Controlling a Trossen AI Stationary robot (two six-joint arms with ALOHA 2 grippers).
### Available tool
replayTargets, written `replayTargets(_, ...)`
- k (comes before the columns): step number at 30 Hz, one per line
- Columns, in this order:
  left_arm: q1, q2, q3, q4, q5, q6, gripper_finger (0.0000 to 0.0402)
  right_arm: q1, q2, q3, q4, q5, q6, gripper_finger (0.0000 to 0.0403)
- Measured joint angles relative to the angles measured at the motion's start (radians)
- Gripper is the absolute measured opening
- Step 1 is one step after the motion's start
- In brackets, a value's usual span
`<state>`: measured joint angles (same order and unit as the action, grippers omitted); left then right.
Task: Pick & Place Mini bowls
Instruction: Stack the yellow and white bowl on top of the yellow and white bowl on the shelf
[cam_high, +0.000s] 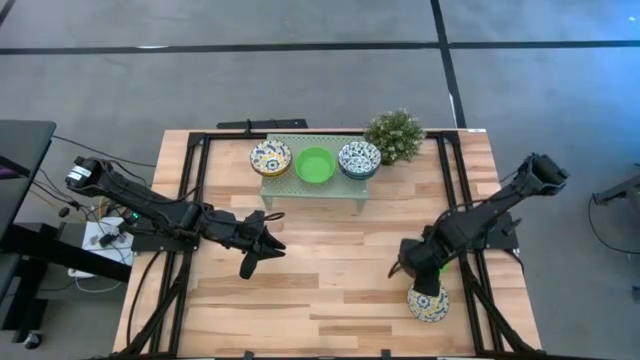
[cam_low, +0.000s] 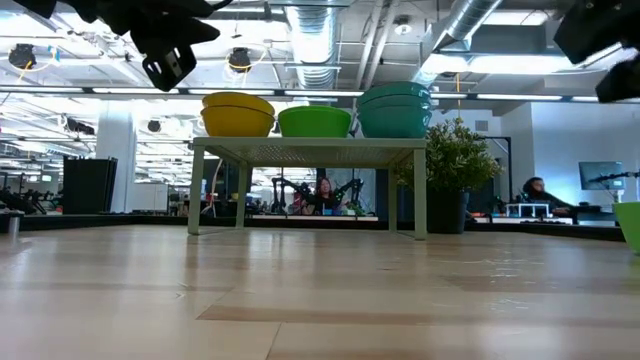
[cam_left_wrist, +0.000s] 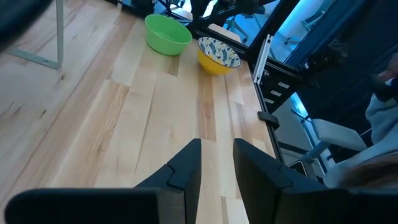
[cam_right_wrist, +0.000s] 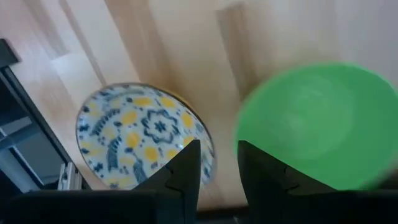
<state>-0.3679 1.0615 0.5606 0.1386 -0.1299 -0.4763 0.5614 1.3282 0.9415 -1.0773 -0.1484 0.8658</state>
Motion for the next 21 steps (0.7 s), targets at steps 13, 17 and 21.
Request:
replayTargets(13,0.000,0.000,0.000,0.005,0.000,0.000,0.0094,0.101,0.121,-0.032,0.220,0.041,-0.123,0.0102)
replayTargets(17,0.000,0.000,0.000,0.005,0.000,0.000,0.0094,0.097,0.170,-0.032,0.221,0.045,-0.124,0.0102)
replayTargets(21,0.000,0.000,0.000,0.005,0.000,0.000,0.0094,0.090,0.220,-0.032,0.219,0.044,-0.124,0.0102)
